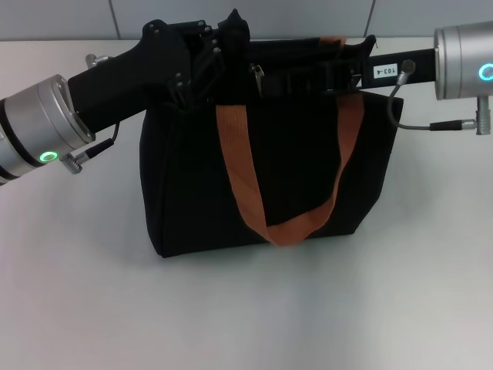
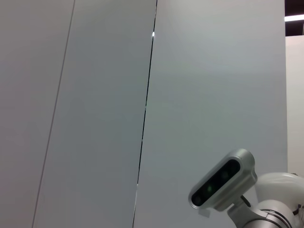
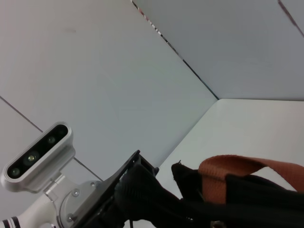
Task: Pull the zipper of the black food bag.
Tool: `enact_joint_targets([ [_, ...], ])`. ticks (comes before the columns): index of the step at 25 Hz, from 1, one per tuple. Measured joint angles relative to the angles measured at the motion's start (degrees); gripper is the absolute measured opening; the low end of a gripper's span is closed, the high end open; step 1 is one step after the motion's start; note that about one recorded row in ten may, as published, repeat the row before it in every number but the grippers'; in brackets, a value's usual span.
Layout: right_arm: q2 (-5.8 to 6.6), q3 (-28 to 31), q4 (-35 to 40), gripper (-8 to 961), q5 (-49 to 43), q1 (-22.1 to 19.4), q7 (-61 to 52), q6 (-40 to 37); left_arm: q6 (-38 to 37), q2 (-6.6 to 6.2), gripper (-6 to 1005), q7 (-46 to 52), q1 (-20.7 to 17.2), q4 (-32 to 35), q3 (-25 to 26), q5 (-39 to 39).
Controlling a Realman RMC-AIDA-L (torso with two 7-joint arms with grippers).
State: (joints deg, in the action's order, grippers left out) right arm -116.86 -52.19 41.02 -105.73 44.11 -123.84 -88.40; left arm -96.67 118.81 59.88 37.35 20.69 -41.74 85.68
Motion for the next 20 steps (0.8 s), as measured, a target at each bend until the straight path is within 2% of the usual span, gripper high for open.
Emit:
enact_joint_targets([
  [6,0.37,0.55,-0.15,-3,1.03,-0.35,-1.04,-1.00,0.01,0.10,18,-0.01,0.04,0.04,0.00,0.02],
  [9,0.57,2.76,-0.30,-3,1.48,-0.46,-2.65,-1.64,0.01,0.10,18,0.03,0.09,0.05,0.00,0.02],
  [20,0.68,3.47,-1.07,-1,1.33,0.23,-5.98,-0.27,-0.17,0.18,18,0.19,0.06,0.05,-0.09,0.02],
])
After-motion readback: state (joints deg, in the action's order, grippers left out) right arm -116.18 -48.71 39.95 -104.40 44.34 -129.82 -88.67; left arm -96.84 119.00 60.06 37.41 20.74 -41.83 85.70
